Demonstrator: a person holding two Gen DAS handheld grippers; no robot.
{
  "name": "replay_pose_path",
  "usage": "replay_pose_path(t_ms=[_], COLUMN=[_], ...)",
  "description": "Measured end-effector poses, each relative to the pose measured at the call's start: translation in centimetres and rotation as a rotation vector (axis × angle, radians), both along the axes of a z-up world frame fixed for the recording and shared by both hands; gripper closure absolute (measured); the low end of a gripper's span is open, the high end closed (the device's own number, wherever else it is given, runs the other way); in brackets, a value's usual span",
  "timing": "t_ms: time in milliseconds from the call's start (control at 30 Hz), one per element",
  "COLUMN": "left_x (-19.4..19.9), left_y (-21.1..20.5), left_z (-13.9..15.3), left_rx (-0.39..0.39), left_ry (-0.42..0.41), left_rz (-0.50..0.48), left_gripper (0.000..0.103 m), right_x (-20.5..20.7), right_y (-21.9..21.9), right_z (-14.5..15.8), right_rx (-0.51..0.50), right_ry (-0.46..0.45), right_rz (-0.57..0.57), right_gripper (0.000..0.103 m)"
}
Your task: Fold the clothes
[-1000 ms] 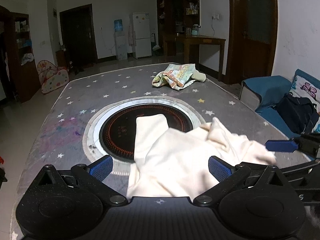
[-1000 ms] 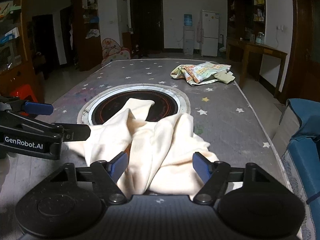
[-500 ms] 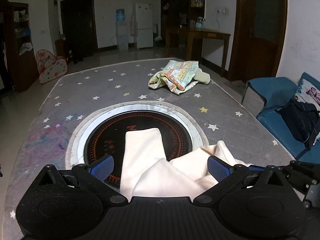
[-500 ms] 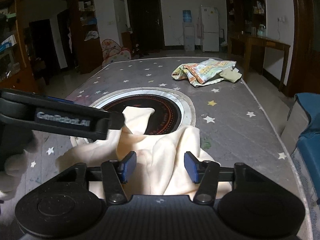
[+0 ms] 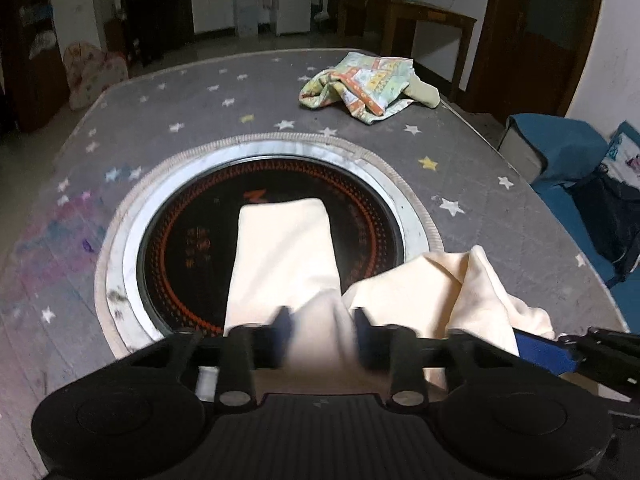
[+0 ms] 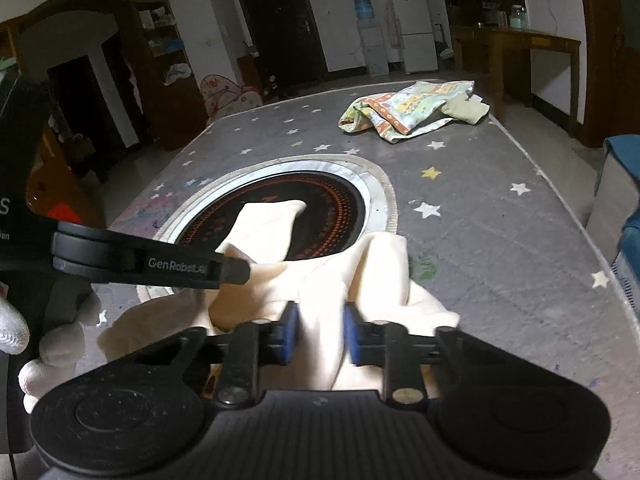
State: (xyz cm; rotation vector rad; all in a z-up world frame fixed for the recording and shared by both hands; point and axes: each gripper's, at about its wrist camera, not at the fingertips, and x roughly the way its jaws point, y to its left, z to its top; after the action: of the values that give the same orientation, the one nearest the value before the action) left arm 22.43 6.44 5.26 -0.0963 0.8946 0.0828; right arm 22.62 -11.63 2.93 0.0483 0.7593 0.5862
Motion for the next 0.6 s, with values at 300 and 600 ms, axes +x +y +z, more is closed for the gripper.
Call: replay_pose_path(t_ms=[300,600], left_x=[-4.4,-12.8], left_y=[1.6,3.1], left_z=[3.1,7.6], left_rx=[-0.064,-0.124], left_ry=[-0.102,-0.244], left_rz=[0.014,0.013], left_gripper=[0.095,0.096], right_x=[-3.1,-8.6], right_y=[-1.3,-4.5], right_z=[2.9,6.9], right_rx=[0.023,0.045], right_ry=[-0.088,-0.171], right_rz=[0.024,0.069], right_gripper=[0.096,0.096])
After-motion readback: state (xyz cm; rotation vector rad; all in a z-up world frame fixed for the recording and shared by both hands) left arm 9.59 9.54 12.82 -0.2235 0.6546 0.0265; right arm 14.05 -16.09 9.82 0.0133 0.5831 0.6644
